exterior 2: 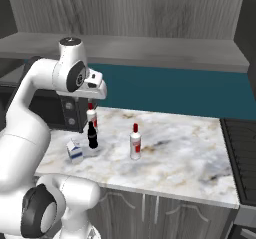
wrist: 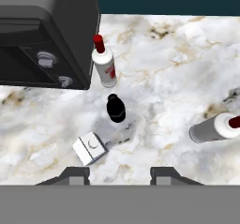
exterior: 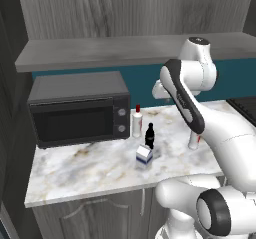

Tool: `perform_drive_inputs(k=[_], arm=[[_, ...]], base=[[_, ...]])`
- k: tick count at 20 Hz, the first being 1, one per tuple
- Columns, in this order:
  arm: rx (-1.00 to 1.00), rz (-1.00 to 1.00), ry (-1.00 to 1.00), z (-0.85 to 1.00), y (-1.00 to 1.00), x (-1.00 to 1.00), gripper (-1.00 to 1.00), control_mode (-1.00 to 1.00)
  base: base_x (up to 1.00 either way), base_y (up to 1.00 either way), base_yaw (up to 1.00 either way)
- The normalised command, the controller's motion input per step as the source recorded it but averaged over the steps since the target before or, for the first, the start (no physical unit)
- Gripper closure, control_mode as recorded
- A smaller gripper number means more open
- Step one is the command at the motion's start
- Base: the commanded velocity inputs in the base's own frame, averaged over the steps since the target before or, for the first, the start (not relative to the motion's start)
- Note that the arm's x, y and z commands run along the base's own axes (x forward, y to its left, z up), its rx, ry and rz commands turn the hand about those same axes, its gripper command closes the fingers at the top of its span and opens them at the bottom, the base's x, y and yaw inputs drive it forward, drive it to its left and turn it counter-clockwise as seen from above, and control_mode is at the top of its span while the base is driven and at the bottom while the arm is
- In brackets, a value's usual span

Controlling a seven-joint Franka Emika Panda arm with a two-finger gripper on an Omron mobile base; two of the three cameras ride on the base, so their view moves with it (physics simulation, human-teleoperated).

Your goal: Sort all alcoholic drinks to one cabinet, and non-alcoholic drinks to the other.

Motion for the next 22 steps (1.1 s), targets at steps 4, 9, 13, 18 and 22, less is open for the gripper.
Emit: perform_drive_inputs(k=[4,9,13,18,22], arm=[[0.0,0.0,0.0,0.0,0.0,-0.14,-1.0,-1.0],[0.0,0.0,-0.02,0.0,0.04,-0.34,-1.0,-1.0],[0.0,0.05,0.0,-0.05,0.09,-0.33,-1.0,-1.0],[0.0,0.14,0.0,-0.11,0.2,-0.22,-1.0,-1.0],[0.0,0.19,0.02,-0.21,0.26,-0.07,-1.0,-1.0]], base=[[0.0,0.0,0.0],[0.0,0.0,0.0],[0.0,0.0,0.0],[0.0,0.0,0.0],[0.0,0.0,0.0]])
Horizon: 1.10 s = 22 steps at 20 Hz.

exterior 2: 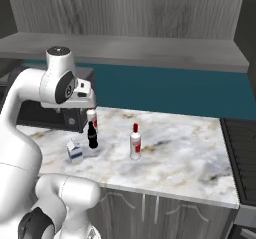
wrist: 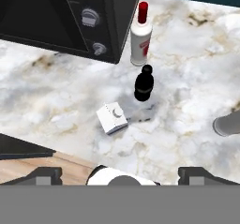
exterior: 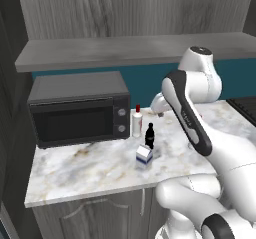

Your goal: Sort all alcoholic drinks to one cabinet, and non-alcoholic drinks to the other.

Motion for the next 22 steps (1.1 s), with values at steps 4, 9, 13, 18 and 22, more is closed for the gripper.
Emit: perform_drive_inputs(k=[4,9,13,18,22], arm=[[0.0,0.16,0.0,-0.24,0.28,-0.08,-1.0,-1.0],[0.0,0.11,0.0,-0.31,0.22,0.0,-1.0,-1.0],[0.0,0.08,0.01,-0.41,0.15,0.0,-1.0,-1.0],[-0.01,0.04,0.0,-0.49,0.04,0.0,-1.0,-1.0],[-0.01,0.0,-0.01,-0.41,0.0,0.03,-1.0,-1.0]], base=[[0.0,0.0,0.0],[0.0,0.0,0.0],[0.0,0.0,0.0],[0.0,0.0,0.0],[0.0,0.0,0.0]])
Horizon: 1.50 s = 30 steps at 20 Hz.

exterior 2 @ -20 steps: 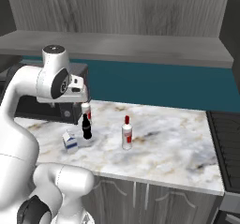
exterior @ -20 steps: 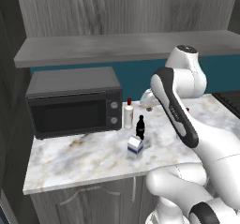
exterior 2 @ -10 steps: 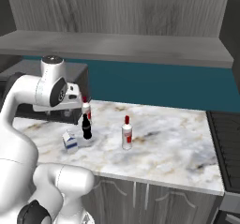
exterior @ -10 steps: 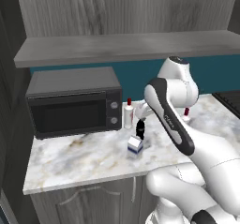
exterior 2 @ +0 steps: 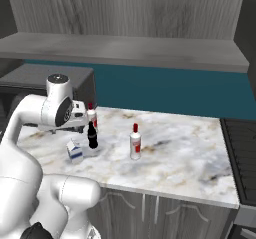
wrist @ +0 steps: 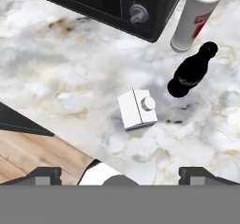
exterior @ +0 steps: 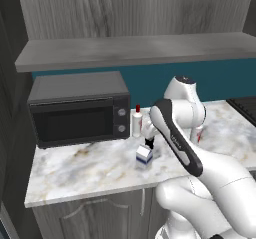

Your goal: Sort all alcoholic drinks to one cabinet, and non-alcoholic drinks to the other.

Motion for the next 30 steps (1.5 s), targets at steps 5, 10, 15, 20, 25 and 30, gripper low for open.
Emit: perform_drive_inputs(k=[5,10,15,20,25,30], arm=[[-0.04,0.0,-0.06,-0.4,0.0,0.07,-1.0,-1.0],[-0.03,0.0,-0.09,-0.42,0.0,0.16,-1.0,-1.0],[0.0,0.0,-0.05,-0.38,0.0,0.25,-1.0,-1.0],[0.0,0.0,0.0,-0.24,0.0,0.29,-1.0,-1.0],[0.0,0.0,0.0,-0.17,0.0,0.14,-1.0,-1.0],[0.0,0.0,0.0,-0.09,0.0,0.01,-1.0,-1.0]], base=[[0.0,0.0,0.0],[0.0,0.0,0.0],[0.0,0.0,0.0],[0.0,0.0,0.0],[0.0,0.0,0.0],[0.0,0.0,0.0]])
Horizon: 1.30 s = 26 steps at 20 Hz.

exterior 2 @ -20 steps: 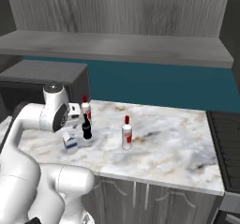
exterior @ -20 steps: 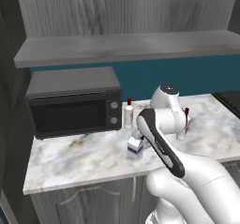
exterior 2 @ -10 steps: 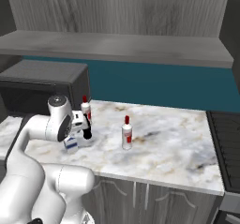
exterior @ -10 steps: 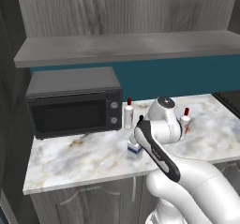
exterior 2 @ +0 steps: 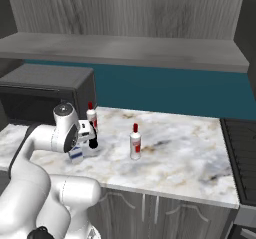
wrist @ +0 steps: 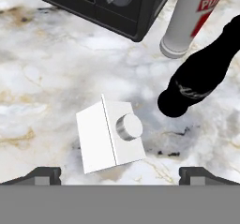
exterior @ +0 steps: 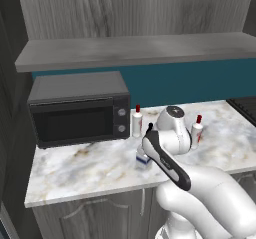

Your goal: Sort all alcoholic drinks to one cabinet, and non-alcoholic drinks to the other.

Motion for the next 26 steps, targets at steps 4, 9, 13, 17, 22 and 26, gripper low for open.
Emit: perform_drive_inputs(k=[4,9,13,17,22,26], arm=[[0.0,0.0,0.02,-0.09,0.0,0.0,-1.0,-1.0],[0.0,0.0,0.02,-0.18,0.01,0.0,-1.0,-1.0],[0.0,0.0,0.0,-0.18,0.01,0.02,-1.0,-1.0],[0.0,0.0,0.0,-0.22,0.0,0.04,-1.0,-1.0],[0.0,0.0,0.0,-0.28,0.02,0.07,-1.0,-1.0],[0.0,0.0,0.0,-0.27,0.01,0.09,-1.0,-1.0]], base=[[0.0,0.0,0.0],[0.0,0.0,0.0],[0.0,0.0,0.0],[0.0,0.0,0.0],[0.0,0.0,0.0],[0.0,0.0,0.0]])
